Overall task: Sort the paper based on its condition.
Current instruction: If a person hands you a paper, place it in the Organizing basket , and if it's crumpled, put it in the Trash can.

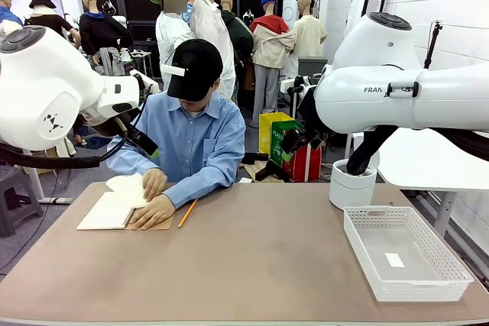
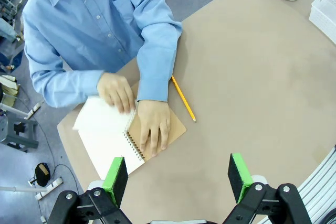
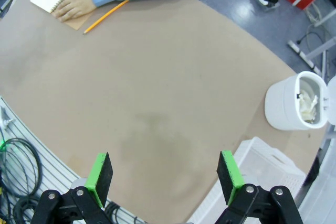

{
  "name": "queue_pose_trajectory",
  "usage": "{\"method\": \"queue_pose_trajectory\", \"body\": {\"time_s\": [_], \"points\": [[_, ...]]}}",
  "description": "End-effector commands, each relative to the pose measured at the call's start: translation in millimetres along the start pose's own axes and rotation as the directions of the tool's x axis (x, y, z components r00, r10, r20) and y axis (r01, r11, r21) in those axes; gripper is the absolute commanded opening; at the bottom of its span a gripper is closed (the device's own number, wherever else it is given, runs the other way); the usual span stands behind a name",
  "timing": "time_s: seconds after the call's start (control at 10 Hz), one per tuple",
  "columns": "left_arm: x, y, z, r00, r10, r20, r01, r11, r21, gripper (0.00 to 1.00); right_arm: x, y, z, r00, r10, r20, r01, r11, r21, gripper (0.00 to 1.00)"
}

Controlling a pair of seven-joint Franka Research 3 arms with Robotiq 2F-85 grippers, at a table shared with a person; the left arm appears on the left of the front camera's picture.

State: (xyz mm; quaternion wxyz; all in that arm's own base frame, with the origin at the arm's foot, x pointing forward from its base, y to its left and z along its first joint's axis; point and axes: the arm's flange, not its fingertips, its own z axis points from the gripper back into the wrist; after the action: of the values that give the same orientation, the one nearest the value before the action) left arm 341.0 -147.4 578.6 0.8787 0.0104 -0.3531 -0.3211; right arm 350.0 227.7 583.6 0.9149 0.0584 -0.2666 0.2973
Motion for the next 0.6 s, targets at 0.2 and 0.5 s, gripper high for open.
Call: {"method": "queue_pose_trajectory", "body": {"time_s": [0.2,0.5], "points": [[-0.4,0.0,0.0,1.000,-0.004,0.000,0.004,1.000,0.001,1.00,-0.5,0.2,-0.3,1.000,0.000,-0.001,0.000,1.000,-0.001,1.00],[-0.4,0.0,0.0,1.000,-0.004,0.000,0.004,1.000,0.001,1.00,-0.5,0.2,-0.3,1.000,0.000,-0.001,0.000,1.000,-0.001,1.00]]}}
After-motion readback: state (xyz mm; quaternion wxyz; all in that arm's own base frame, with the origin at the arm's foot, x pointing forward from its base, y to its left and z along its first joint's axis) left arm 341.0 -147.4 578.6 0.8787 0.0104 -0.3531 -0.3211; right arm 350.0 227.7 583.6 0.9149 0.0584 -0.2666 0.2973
